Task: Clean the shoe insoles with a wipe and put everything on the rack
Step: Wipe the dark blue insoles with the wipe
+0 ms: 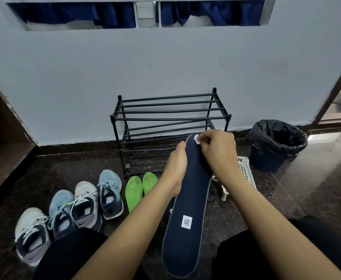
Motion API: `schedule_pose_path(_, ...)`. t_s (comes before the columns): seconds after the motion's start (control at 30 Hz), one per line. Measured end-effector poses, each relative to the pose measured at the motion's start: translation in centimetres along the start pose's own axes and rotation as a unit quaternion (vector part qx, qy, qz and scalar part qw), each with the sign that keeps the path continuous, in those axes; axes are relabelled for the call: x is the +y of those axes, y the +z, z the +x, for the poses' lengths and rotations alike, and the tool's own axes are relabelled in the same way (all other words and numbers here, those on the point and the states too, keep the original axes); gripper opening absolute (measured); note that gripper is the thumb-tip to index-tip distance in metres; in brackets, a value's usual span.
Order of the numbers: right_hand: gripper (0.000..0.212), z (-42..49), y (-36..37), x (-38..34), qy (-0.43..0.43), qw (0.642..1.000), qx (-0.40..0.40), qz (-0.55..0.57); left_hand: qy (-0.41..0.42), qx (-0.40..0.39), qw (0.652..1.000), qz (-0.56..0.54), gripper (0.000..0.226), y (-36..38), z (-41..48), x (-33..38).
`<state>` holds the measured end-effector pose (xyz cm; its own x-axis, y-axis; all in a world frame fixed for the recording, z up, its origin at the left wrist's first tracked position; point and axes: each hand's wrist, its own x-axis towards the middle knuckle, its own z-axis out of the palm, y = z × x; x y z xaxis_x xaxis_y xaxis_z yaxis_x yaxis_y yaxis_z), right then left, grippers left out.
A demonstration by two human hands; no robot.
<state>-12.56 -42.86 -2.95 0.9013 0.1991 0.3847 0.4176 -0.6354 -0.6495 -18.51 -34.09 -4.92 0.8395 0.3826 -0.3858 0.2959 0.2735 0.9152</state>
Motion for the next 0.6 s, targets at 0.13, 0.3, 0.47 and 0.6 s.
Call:
schedule_pose_path(0.13, 0.02, 0.9, -1.1, 1.2, 0.03, 0.999, 0.033, 0.026, 0.0, 0.016, 1.0, -0.001, 0.074, -0.1, -0.3, 0.3)
schedule_pose_path(0.3, 0.01, -1.2, -2.1, -0.2, 0.003, 0.992, -0.03, 0.124, -0.043, 0.008, 0.999, -0.029, 0.045, -1.0, -0.2, -0.1)
schedule_pose_path(0.47, 0.022, -3.6, 0.6, 0.2, -0.071, 0.985, -0.154, -0.044, -0.054, 0.032, 0.998, -0.022, 0.049, -0.8, -0.1, -1.1)
schedule_pose_path(0.6, 0.021, -2.1, 1.2, 1.3, -0.027, 0.99, -0.118, -0.07, -0.053, 0.043, 0.997, -0.022, 0.043, -0.8, -0.2, -1.8)
